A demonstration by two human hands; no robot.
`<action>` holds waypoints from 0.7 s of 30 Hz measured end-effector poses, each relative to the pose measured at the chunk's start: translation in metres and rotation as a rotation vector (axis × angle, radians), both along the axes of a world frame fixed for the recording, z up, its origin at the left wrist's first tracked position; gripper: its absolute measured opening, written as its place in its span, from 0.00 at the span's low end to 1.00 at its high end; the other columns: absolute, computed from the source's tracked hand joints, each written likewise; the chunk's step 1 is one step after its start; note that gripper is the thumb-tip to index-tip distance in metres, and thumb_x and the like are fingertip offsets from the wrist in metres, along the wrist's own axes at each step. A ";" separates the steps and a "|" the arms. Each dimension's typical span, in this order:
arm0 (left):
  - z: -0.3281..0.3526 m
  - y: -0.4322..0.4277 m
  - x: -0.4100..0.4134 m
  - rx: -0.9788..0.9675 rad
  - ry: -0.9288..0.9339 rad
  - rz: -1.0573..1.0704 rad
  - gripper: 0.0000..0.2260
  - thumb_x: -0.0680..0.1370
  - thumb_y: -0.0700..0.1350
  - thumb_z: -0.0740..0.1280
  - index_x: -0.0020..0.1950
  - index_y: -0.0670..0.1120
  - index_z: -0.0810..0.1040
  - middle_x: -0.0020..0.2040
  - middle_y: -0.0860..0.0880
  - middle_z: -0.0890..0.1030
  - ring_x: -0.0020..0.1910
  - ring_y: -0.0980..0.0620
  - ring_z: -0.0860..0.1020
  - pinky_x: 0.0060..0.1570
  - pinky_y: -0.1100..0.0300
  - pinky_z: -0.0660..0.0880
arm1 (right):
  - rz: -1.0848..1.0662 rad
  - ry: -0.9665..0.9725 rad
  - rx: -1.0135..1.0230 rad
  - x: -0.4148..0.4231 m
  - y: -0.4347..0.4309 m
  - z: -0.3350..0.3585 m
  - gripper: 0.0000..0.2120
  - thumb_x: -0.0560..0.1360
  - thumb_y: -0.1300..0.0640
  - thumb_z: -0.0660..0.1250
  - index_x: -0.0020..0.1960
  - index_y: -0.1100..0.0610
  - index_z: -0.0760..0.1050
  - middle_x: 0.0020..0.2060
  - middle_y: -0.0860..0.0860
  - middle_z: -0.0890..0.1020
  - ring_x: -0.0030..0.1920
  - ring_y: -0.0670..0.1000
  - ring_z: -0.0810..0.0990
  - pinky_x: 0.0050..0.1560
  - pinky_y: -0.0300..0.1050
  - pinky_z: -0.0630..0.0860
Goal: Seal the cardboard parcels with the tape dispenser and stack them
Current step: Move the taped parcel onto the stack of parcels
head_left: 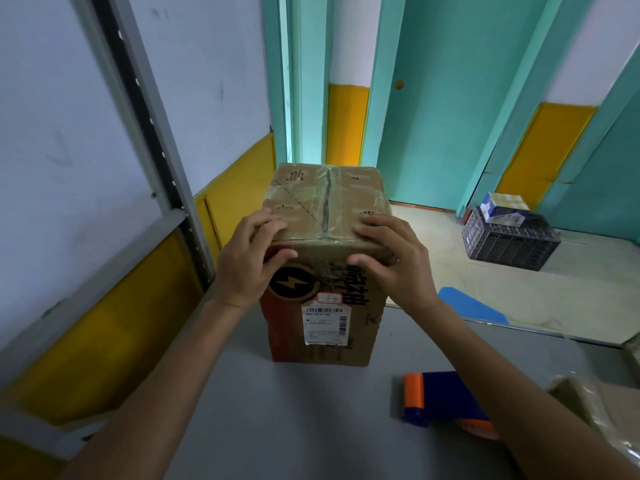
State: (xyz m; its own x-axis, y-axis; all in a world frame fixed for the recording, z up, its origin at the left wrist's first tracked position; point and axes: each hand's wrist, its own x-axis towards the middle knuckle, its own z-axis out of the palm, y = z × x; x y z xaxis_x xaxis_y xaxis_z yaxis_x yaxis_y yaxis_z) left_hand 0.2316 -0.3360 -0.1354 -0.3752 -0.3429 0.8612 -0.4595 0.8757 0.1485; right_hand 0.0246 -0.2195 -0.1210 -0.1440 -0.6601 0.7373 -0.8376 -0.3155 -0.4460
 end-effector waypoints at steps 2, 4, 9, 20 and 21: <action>-0.004 -0.004 0.001 -0.033 -0.041 0.013 0.20 0.80 0.59 0.54 0.59 0.45 0.71 0.58 0.46 0.70 0.61 0.47 0.72 0.46 0.57 0.76 | 0.017 0.029 0.024 -0.003 0.003 0.003 0.22 0.77 0.42 0.59 0.57 0.58 0.79 0.58 0.51 0.79 0.61 0.48 0.73 0.63 0.39 0.70; -0.003 -0.005 -0.002 -0.001 -0.015 0.041 0.19 0.80 0.58 0.52 0.59 0.44 0.70 0.58 0.46 0.68 0.60 0.48 0.71 0.43 0.56 0.77 | -0.016 0.141 0.036 -0.003 0.002 0.008 0.25 0.79 0.42 0.54 0.58 0.58 0.79 0.58 0.52 0.80 0.62 0.49 0.74 0.63 0.39 0.69; -0.006 0.003 -0.005 0.206 0.165 0.089 0.19 0.81 0.56 0.48 0.64 0.46 0.66 0.63 0.37 0.68 0.63 0.45 0.65 0.63 0.59 0.62 | 0.092 -0.289 0.214 0.003 0.017 0.023 0.18 0.79 0.45 0.56 0.68 0.44 0.65 0.63 0.40 0.69 0.60 0.34 0.68 0.51 0.19 0.65; 0.048 0.067 -0.048 0.181 0.051 0.128 0.18 0.75 0.51 0.58 0.60 0.43 0.75 0.65 0.40 0.70 0.67 0.44 0.63 0.66 0.50 0.57 | -0.143 0.252 1.705 -0.094 0.083 -0.090 0.38 0.69 0.35 0.68 0.73 0.51 0.60 0.70 0.54 0.66 0.68 0.55 0.67 0.67 0.52 0.66; 0.051 0.076 -0.058 0.180 -0.030 0.089 0.19 0.75 0.52 0.58 0.60 0.44 0.75 0.65 0.41 0.71 0.66 0.44 0.65 0.67 0.48 0.59 | -0.138 0.252 1.729 -0.096 0.084 -0.094 0.37 0.69 0.36 0.69 0.72 0.51 0.62 0.69 0.53 0.67 0.68 0.55 0.67 0.66 0.51 0.67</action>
